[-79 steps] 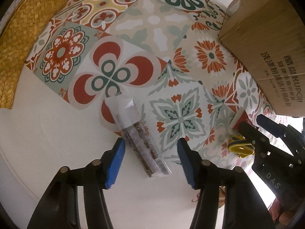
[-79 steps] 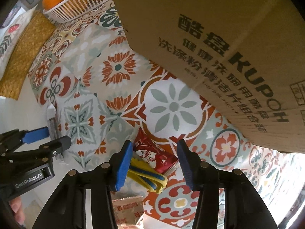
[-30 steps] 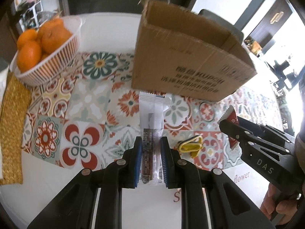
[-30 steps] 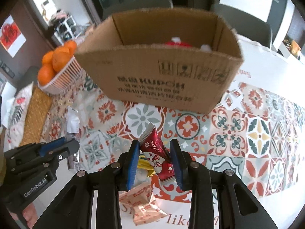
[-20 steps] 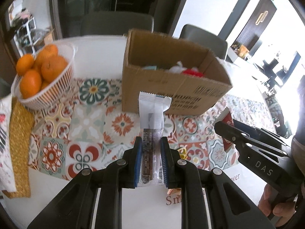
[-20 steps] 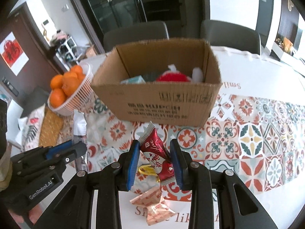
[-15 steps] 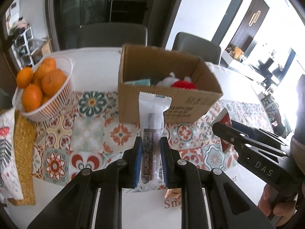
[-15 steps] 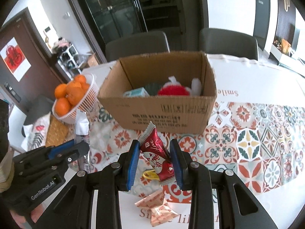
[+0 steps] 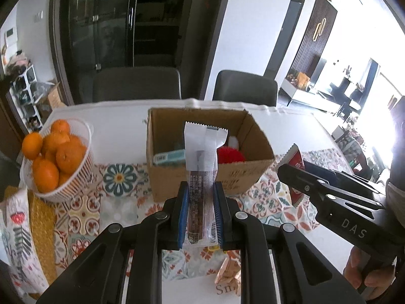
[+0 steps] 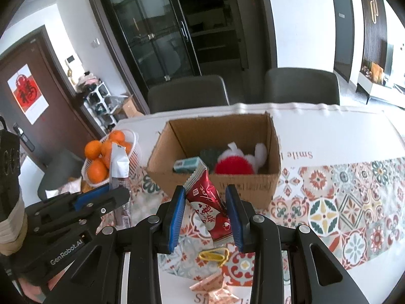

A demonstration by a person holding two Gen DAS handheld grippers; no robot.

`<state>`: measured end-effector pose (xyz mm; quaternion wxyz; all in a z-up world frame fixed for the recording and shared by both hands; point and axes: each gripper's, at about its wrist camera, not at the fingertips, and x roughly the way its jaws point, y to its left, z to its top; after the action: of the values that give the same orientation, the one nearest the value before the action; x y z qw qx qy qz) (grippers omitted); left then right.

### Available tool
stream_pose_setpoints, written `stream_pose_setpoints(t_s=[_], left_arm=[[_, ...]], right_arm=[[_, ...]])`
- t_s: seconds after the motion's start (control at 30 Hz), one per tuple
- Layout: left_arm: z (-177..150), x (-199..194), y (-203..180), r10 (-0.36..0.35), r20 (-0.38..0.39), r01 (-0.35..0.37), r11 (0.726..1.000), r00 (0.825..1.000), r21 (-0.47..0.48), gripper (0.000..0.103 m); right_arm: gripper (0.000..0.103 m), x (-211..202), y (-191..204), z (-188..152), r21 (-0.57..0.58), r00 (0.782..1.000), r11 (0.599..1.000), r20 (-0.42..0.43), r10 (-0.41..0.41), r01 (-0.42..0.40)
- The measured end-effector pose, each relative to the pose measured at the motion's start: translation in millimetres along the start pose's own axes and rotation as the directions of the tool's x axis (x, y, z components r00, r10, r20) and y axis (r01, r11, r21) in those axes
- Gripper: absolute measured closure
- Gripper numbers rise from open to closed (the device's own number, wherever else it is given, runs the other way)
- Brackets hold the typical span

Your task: Organize soft objects

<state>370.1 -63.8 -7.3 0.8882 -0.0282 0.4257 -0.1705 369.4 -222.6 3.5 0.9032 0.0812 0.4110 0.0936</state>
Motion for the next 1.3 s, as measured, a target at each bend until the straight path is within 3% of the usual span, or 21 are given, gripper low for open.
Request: stream_pose_setpoints(t_s=[0.3,0.37,0.43,0.53,1.0,1.3], left_arm=[[22,-1,-4,-0.004,0.038,0.003,0.999,0.999,0.033,0.083],[27,0,-4,-0.005,0.041,0.004,0.999,0.999,0.035,0.083],[32,2,-4,-0.007,0.044,0.005,0.999,0.999,0.035,0.083],[40,7,-3,-0.016,0.045,0.014,0.999,0.999,0.032,0.083],[86,64,-2,-0.002,-0.022,0.003,0.999,1.000,0.052,0.083],[95,107,-2,0.024,-0.103,-0.015,0.996,0.994,0.091,0.081]], right_arm=[[0.069,1,-5,23,0.003,0.999,1.000,0.028,0.019,-0.019],[0.078,2,-6,28,0.001,0.999,1.000,0.032,0.021,-0.021],[0.078,4,-7,34,0.001,0.999,1.000,0.036,0.024,-0.024],[0.088,11,-9,44,-0.001,0.999,1.000,0.044,0.024,-0.024],[0.088,55,-28,68,0.028,1.000,1.000,-0.021,0.001,-0.001],[0.088,85,-41,69,0.048,0.997,0.999,-0.078,-0.019,0.023]])
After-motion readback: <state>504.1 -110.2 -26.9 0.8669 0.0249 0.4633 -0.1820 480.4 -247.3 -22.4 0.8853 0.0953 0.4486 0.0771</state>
